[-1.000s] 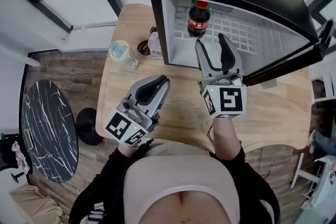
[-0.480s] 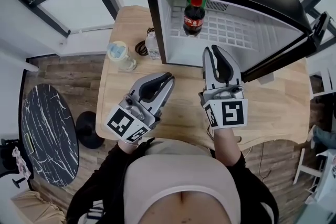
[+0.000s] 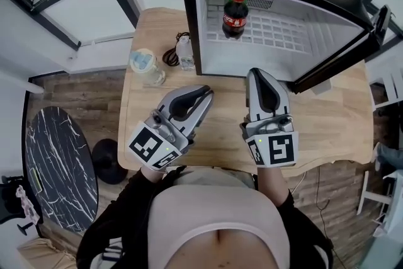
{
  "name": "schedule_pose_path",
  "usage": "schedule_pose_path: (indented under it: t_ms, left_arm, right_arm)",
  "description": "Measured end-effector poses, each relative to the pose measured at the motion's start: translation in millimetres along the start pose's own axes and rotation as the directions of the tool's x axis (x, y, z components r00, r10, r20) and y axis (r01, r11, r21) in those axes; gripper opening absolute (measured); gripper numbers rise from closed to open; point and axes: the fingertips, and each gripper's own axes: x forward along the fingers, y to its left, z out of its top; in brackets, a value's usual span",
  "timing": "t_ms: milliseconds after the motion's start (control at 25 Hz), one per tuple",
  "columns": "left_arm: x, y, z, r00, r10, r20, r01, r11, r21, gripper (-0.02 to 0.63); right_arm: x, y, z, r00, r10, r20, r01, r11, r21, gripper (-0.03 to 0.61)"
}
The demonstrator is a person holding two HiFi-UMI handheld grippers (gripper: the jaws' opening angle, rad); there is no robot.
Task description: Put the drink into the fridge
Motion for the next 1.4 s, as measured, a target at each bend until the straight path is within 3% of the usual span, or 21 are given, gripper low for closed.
schedule_pose_path:
  t_ms: [200, 560, 1200, 1400]
  left_arm:
    - [-5.0, -7.7, 0.5, 1.000, -0.022, 0.006, 0.022, 1.000, -0.001, 0.040]
    - [-12.3, -44.2, 3.5, 1.000, 0.005, 0.020, -0.005, 1.000, 0.013, 0.041]
    - [-33.1, -198.1, -5.5, 0.995, 0.077, 0.059, -0.079, 0.997, 0.024, 0.040]
    - [-49.1, -247.8, -10.5, 0.994, 0.086, 0.062, -0.087, 0.996, -0.002, 0.040]
  right_arm:
    - [-14.4, 5.7, -2.8, 1.000, -0.014, -0.004, 0.014, 1.000, 0.013, 0.031]
    - [-52.7, 2.4, 7.4, 1.000, 0.008, 0.006, -0.009, 0.999, 0.042, 0.031]
    - [-196.6, 27.2, 41.0, 0.986, 0.167, -0.001, -0.167, 0.985, 0.033, 0.031]
    - [-244.4, 42.5, 51.3, 0.979, 0.206, 0.009, -0.206, 0.975, 0.079, 0.031]
